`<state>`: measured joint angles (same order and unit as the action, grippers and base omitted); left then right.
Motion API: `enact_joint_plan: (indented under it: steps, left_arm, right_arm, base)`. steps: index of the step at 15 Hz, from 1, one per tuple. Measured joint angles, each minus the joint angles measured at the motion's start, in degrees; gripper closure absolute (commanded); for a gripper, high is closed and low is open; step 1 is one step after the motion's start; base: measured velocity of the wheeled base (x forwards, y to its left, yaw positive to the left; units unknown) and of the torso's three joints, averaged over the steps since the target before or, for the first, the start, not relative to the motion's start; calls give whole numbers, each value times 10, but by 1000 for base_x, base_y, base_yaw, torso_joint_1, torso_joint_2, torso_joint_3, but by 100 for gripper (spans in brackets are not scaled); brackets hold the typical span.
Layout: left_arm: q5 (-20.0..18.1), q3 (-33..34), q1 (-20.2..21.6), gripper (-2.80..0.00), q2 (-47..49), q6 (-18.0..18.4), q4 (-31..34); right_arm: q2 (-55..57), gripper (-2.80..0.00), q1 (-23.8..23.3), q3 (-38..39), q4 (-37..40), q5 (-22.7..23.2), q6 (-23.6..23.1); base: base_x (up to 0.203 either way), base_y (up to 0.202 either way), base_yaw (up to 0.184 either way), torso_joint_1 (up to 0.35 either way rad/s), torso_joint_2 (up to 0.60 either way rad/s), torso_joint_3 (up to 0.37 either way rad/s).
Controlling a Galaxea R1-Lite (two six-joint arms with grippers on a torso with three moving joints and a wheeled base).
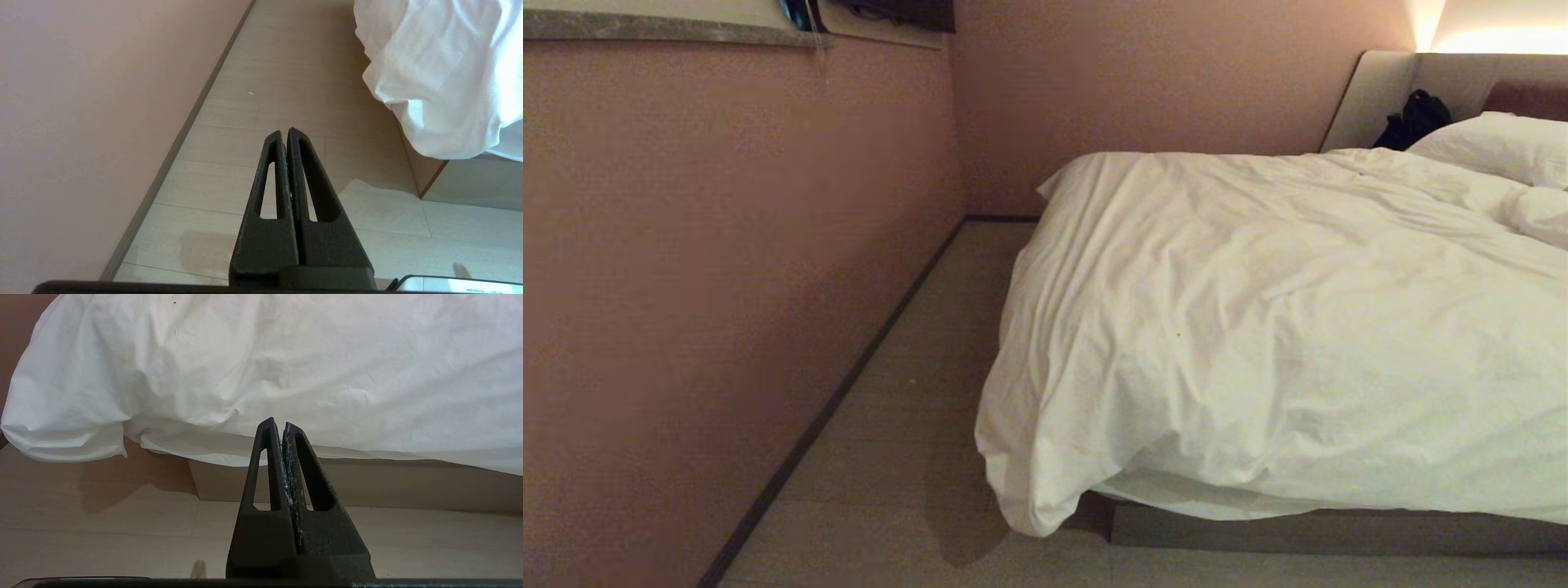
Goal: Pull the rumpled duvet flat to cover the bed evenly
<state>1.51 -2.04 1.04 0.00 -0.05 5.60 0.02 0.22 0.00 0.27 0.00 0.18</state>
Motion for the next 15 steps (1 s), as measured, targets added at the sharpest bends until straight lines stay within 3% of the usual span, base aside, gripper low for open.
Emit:
enact_joint_plan:
  steps: [8,15]
  left_arm:
    - [0,0,0,0,0,0,0]
    - [1,0,0,0,0,1,0]
  right_arm:
    - [0,0,0,0,-1,0,0]
    - [0,0,0,0,0,0,0]
  base:
    - [0,9,1,0,0,0]
    - [0,183,-1,2,2,1]
